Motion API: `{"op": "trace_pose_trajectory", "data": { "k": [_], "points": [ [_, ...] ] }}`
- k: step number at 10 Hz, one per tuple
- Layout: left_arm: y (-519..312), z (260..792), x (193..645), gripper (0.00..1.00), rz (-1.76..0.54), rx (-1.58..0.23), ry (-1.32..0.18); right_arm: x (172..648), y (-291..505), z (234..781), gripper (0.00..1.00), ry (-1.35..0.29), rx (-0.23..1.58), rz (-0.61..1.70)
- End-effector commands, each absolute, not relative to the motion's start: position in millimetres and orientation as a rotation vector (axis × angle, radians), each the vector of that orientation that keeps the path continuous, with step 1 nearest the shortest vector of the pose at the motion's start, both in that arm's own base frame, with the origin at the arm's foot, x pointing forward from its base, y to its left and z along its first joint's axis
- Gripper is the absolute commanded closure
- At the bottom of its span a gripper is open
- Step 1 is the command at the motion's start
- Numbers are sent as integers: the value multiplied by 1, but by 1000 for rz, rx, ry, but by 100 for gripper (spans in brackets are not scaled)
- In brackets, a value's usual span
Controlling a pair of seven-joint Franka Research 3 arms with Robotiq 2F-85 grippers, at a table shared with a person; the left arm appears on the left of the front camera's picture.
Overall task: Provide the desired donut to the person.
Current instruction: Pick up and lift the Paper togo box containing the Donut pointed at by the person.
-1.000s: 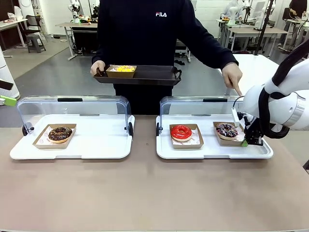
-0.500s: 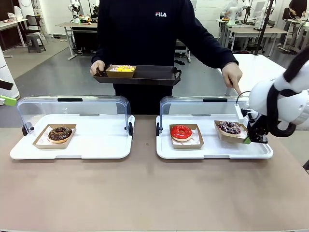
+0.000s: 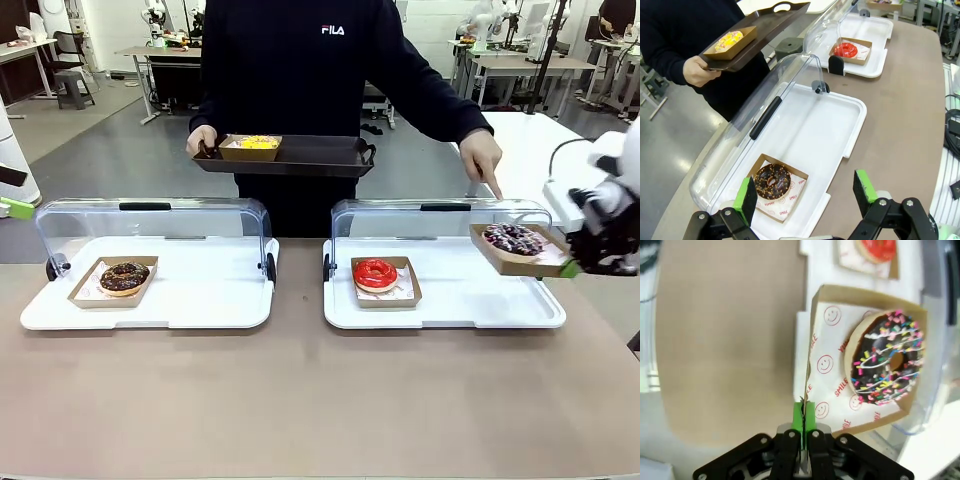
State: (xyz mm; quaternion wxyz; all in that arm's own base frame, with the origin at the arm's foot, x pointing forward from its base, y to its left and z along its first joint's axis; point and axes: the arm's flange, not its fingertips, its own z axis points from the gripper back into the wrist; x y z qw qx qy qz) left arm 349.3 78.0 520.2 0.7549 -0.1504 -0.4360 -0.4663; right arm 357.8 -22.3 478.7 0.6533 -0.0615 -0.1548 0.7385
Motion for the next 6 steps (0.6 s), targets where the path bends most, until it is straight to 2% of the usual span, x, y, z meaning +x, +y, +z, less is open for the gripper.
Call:
{"op": "trace_pose_trajectory", "data": {
  "k": [1, 3, 6],
  "points": [
    [77, 519, 348, 0, -1017, -336, -964, 253, -9, 483, 100, -369, -158, 1772],
    [77, 519, 348, 0, -1017, -336, -964, 224, -2, 516, 100, -383, -165, 1833],
    [77, 519, 348, 0, -1017, -336, -964, 218, 6, 537, 100, -394, -254, 1818]
  ]
}}
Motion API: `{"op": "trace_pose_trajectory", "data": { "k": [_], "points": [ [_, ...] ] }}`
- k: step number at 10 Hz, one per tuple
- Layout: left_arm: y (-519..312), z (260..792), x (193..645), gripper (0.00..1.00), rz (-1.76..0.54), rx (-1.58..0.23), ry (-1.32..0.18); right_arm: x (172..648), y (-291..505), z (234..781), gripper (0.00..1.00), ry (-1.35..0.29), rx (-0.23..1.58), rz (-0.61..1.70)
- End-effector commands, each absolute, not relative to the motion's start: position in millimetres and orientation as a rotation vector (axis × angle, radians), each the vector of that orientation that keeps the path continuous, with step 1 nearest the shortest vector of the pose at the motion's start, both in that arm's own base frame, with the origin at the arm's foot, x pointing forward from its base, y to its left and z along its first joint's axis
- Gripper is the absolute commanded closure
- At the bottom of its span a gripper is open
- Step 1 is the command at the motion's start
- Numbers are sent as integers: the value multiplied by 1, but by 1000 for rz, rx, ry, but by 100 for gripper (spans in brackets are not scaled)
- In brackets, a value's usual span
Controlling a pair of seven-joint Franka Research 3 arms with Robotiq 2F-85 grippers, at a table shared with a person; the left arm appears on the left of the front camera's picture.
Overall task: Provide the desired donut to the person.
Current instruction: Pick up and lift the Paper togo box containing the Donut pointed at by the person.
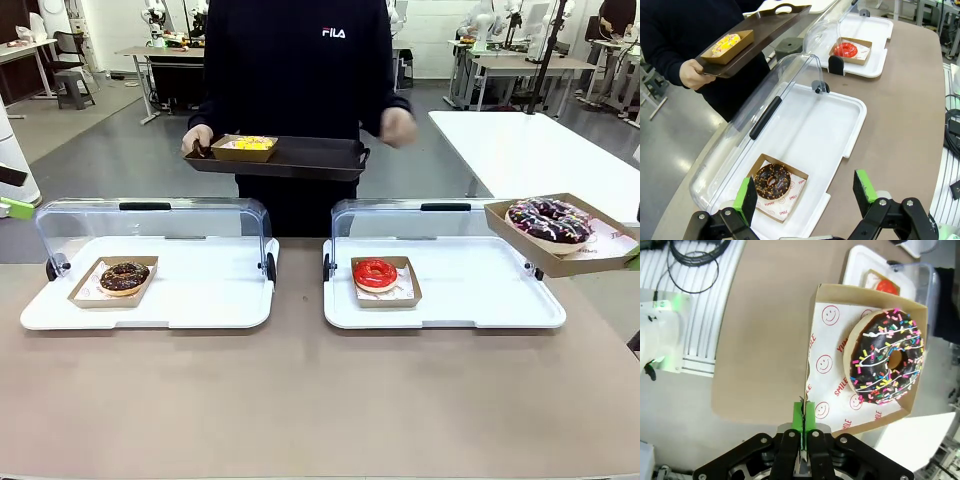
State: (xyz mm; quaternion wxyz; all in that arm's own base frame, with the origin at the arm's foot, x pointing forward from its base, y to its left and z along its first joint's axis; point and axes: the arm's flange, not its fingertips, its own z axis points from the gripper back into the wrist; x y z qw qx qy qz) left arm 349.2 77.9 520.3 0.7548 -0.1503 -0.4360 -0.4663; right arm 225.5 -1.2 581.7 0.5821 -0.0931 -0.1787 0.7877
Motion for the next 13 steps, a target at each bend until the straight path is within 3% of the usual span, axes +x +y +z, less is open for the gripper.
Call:
{"op": "trace_pose_trajectory", "data": {
  "k": [1, 3, 4, 13],
  "points": [
    [77, 519, 348, 0, -1017, -336, -964, 225, 5, 538, 100, -421, -247, 1816],
    [77, 519, 348, 0, -1017, -336, -964, 253, 3, 538, 100, -493, -128, 1809],
    [77, 519, 348, 0, -1017, -336, -964, 231, 1, 582, 100, -433, -224, 1836],
    [77, 519, 348, 0, -1017, -336, -964, 231, 1, 582, 100, -433, -224, 1836]
  ]
}}
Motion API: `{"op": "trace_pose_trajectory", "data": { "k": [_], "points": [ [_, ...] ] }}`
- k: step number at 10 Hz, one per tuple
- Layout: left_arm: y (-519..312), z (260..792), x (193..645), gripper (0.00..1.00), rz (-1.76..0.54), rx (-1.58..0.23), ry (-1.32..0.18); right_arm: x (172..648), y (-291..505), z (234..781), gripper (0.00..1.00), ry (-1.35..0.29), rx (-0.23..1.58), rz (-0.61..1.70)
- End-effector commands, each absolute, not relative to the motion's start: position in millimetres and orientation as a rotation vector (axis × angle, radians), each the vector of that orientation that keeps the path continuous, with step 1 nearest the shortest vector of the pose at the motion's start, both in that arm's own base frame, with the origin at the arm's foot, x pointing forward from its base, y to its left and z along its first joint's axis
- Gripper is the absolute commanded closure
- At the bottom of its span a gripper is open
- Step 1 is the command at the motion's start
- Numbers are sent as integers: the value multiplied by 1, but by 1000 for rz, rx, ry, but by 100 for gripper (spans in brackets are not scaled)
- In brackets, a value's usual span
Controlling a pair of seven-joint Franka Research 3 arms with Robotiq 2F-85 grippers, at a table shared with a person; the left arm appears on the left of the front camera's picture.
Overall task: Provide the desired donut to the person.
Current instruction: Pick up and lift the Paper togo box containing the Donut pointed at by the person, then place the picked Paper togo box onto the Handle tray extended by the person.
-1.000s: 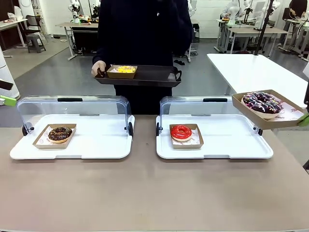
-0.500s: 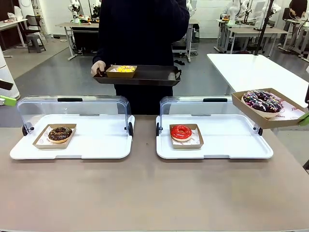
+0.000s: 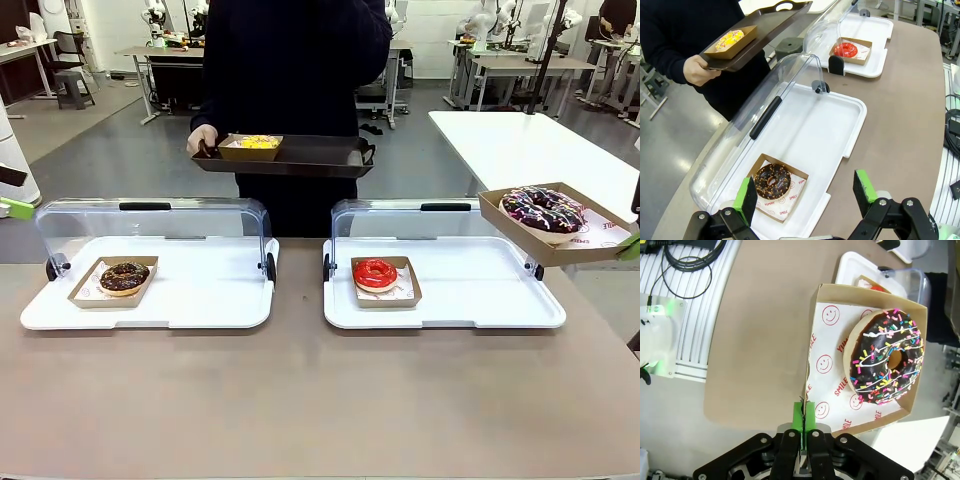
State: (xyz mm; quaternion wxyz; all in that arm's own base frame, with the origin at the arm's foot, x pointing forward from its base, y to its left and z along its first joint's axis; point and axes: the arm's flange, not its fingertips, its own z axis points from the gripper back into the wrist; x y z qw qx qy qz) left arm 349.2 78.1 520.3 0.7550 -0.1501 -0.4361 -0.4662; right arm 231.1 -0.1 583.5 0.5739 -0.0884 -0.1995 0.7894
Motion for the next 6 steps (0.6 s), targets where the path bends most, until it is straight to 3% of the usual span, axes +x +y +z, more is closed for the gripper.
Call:
{"op": "trace_pose_trajectory", "data": {
  "k": [1, 6],
  "points": [
    [77, 519, 348, 0, -1017, -336, -964, 231, 1, 582, 100, -433, -224, 1836],
    [77, 519, 348, 0, -1017, -336, -964, 231, 1, 582, 100, -433, -224, 1836]
  ]
}}
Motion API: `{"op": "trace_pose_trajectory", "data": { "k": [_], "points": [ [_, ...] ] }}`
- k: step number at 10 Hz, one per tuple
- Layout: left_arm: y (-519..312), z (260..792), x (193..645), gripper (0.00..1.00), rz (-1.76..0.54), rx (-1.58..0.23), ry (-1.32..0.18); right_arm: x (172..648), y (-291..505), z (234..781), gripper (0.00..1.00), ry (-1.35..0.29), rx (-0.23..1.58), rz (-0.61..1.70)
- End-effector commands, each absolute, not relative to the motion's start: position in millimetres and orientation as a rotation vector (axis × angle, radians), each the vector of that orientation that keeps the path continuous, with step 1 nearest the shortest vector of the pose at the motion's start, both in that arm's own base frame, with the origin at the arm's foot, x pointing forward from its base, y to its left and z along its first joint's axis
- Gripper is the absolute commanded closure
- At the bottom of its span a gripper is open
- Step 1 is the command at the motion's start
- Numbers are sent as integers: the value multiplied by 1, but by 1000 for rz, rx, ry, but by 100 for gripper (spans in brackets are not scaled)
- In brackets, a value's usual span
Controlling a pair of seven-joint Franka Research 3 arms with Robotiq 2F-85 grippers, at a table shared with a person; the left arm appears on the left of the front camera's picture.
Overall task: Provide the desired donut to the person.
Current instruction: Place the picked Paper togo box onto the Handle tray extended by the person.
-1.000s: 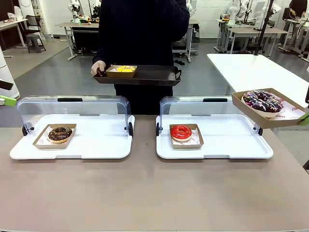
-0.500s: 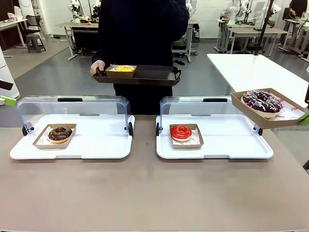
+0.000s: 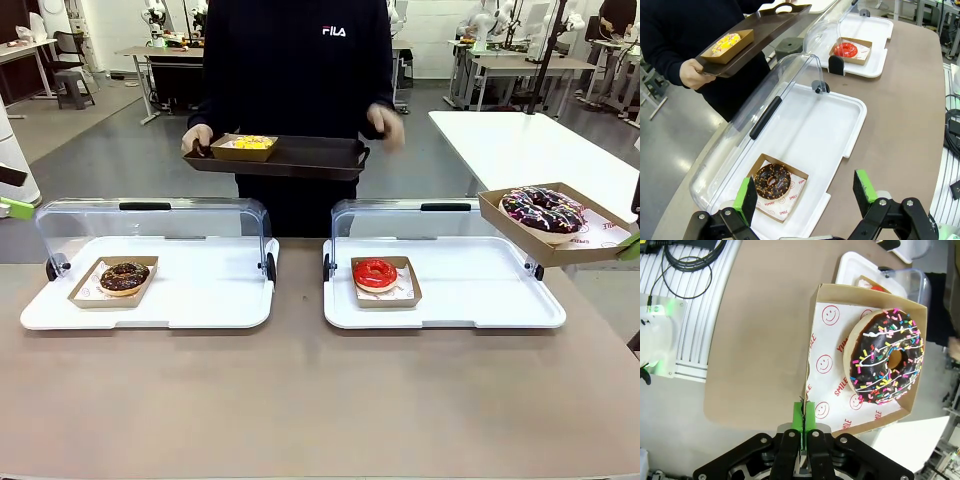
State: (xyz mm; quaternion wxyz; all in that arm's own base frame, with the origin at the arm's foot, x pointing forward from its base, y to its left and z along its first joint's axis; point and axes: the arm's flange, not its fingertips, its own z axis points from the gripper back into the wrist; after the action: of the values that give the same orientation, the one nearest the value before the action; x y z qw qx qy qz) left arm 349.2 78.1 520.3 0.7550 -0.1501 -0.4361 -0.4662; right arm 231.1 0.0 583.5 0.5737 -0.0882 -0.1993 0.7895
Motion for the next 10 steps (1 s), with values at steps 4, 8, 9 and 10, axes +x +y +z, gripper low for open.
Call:
{"op": "trace_pose_trajectory", "data": {
  "k": [4, 8, 9, 10],
  "points": [
    [77, 519, 348, 0, -1017, -336, -964, 231, 1, 582, 100, -433, -224, 1836],
    [77, 519, 348, 0, -1017, -336, -964, 231, 1, 582, 100, -433, -224, 1836],
    [77, 519, 348, 0, -1017, -336, -964, 231, 1, 582, 100, -433, -224, 1836],
    [77, 519, 348, 0, -1017, -336, -964, 231, 1, 582, 100, -433, -224, 1836]
  ]
}}
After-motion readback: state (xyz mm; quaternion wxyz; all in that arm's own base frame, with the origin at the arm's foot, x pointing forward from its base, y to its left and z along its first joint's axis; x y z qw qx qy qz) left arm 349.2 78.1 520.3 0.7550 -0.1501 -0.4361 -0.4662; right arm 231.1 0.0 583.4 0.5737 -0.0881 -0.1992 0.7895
